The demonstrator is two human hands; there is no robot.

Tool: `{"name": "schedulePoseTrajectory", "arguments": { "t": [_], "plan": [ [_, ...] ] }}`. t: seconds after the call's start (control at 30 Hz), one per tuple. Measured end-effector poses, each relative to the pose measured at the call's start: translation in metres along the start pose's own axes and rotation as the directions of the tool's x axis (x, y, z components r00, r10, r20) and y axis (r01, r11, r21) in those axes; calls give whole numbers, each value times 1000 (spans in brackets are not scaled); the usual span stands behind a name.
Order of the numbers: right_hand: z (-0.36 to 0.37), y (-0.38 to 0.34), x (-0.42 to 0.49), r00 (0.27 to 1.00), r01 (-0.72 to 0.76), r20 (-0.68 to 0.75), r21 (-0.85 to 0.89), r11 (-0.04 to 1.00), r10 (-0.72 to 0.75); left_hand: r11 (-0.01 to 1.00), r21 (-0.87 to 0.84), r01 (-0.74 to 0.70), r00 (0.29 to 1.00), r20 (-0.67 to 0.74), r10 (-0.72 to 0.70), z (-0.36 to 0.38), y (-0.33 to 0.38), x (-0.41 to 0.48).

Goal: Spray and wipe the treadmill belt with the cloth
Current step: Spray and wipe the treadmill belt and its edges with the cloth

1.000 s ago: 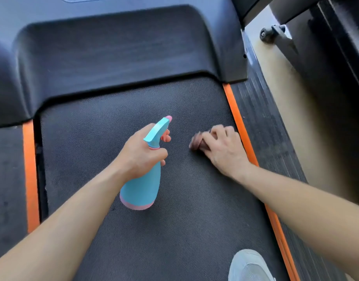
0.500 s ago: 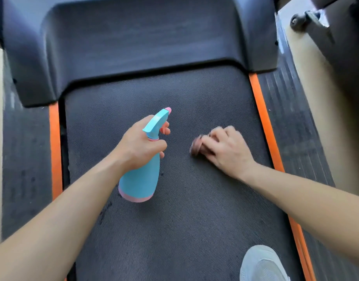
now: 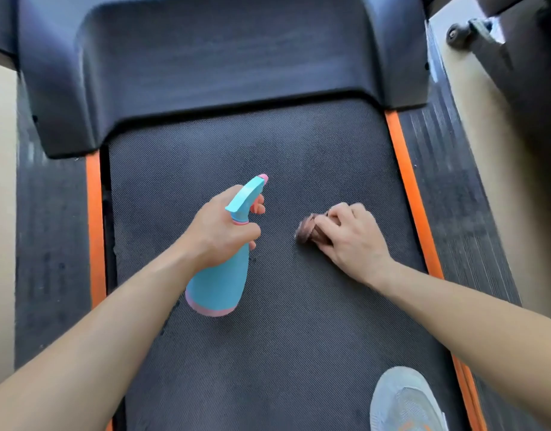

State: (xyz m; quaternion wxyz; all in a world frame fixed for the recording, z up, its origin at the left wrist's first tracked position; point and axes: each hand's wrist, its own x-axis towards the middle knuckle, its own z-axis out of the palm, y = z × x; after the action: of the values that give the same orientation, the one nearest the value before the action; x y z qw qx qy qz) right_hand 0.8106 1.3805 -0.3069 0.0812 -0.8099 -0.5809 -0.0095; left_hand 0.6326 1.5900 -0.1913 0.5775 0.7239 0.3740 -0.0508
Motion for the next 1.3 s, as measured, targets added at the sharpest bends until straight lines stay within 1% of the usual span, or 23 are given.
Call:
{"name": "schedulePoseTrajectory", "arguments": {
  "t": [0.1, 0.17, 0.23, 0.3, 0.4, 0.47, 0.53, 0.63, 0.7, 0.77, 0.9, 1.03, 1.17, 1.23, 1.3],
  "plan": [
    [2, 7, 39, 981, -191, -37, -28, 981, 190, 999, 31, 14, 1000, 23, -15, 3, 0, -4],
    [1, 10, 58, 968, -250, -17, -45, 967, 249, 999, 46, 20, 999, 33, -21, 4, 1, -5],
    [-2, 12, 65, 967, -251, 17, -46, 967, 252, 999, 45, 15, 999, 33, -17, 4, 3, -7],
    [-6, 9, 52, 976, -213, 33, -48, 976, 215, 999, 44, 10, 999, 32, -11, 6, 6, -8],
    [-14, -5, 1, 989, -132, 65, -5, 991, 132, 997, 79, -4, 999, 51, 0, 13, 18, -5],
    [-23, -13, -33, 983, -132, 132, 50, 990, 124, 997, 74, -2, 999, 49, -1, 21, 28, 2],
    [-37, -17, -56, 963, -219, 180, 92, 971, 200, 998, 65, -18, 998, 66, 13, 35, 43, 6],
    [-66, -11, -72, 921, -383, 134, 123, 916, 367, 993, 101, -65, 984, 171, 47, 61, 63, -1],
    [-91, -1, -79, 876, -474, 167, 112, 874, 453, 988, 126, -85, 971, 232, 54, 76, 72, -12],
    [-105, 5, -91, 846, -516, 200, 74, 853, 494, 988, 136, -76, 965, 259, 39, 86, 74, -23],
    [-90, -8, -106, 844, -525, 164, 58, 849, 511, 990, 131, -43, 961, 278, 5, 100, 60, -33],
    [-55, -18, -126, 884, -460, 116, 45, 887, 453, 978, 197, -73, 958, 287, 14, 119, 44, -30],
    [-34, -27, -153, 921, -390, 19, 32, 920, 389, 981, 187, -52, 956, 294, -5, 134, 31, -37],
    [-31, -29, -158, 921, -389, -6, 29, 921, 389, 978, 203, -56, 956, 293, -6, 140, 22, -45],
    [-31, -33, -162, 906, -421, -32, 41, 906, 422, 975, 215, -51, 954, 299, -16, 144, 14, -53]
  ]
}}
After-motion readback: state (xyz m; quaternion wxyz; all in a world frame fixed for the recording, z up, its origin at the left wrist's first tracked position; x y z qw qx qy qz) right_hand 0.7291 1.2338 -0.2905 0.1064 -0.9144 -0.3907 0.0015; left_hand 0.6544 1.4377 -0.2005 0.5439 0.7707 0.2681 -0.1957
